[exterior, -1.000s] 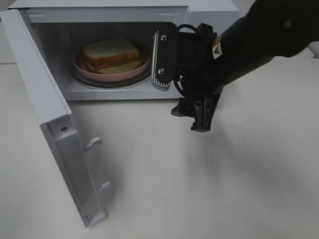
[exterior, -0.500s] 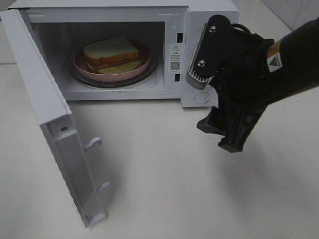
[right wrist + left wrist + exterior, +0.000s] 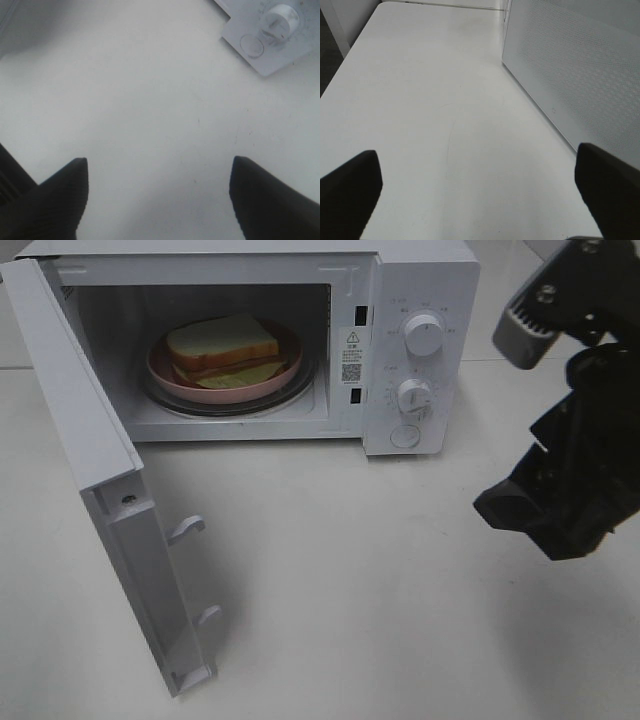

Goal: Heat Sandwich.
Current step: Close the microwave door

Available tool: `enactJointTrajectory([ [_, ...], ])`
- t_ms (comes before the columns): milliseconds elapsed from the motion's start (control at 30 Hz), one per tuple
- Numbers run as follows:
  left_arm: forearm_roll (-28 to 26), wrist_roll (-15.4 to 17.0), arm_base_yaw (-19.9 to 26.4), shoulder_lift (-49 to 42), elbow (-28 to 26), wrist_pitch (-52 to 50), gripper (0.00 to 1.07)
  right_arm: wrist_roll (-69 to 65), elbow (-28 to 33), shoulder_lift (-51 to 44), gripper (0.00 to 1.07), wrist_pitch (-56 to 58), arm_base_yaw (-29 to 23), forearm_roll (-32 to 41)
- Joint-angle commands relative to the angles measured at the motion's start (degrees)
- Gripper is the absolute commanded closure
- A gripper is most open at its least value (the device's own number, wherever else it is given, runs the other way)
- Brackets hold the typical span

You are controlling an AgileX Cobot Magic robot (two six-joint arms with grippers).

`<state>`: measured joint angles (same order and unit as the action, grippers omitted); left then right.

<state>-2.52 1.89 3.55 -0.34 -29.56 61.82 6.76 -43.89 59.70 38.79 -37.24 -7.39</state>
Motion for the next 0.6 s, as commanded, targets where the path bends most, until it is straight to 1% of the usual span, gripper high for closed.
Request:
enactJointTrajectory([
  [33,-0.40,0.17,0.17,-1.03,0.06,-0.57,0.07,-4.18,0.23,-4.47,0.32,5.84,-0.06,0.11],
  [67,-0.40,0.17,0.17,-1.03,0.06,-0.57,0.07,-4.18,0.23,-4.47,0.32,5.84,-0.06,0.11],
  [133,-0.40,0.17,0.17,-1.03,0.06,-0.57,0.07,-4.93,0.23,-8.71,0.32,9.68,-0.06,0.11],
  [233,-0.40,0.17,0.17,-1.03,0.06,-0.57,0.07,-5.10,0.23,-11.12,0.32,12.15,-0.06,0.11],
  [267,-0.40,0.17,0.17,-1.03,0.06,-0.57,0.07,-5.16,0.23,-13.41,0.32,14.95,-0.06,0.11],
  [367,-0.40,0.17,0.17,-1.03,0.06,-0.57,0.07,-5.16,0.23,-15.87,0.32,17.36,-0.06,0.11],
  [400,-0.40,0.17,0.17,-1.03,0.06,-0.57,0.07,-5.16,0.23,-18.22,0.32,20.05,-0.06,0.11],
  [600,-0.40,0.17,0.17,-1.03,0.06,-0.57,0.07,-5.67,0.23,-23.61,0.32,26.93,-0.06,0.11],
])
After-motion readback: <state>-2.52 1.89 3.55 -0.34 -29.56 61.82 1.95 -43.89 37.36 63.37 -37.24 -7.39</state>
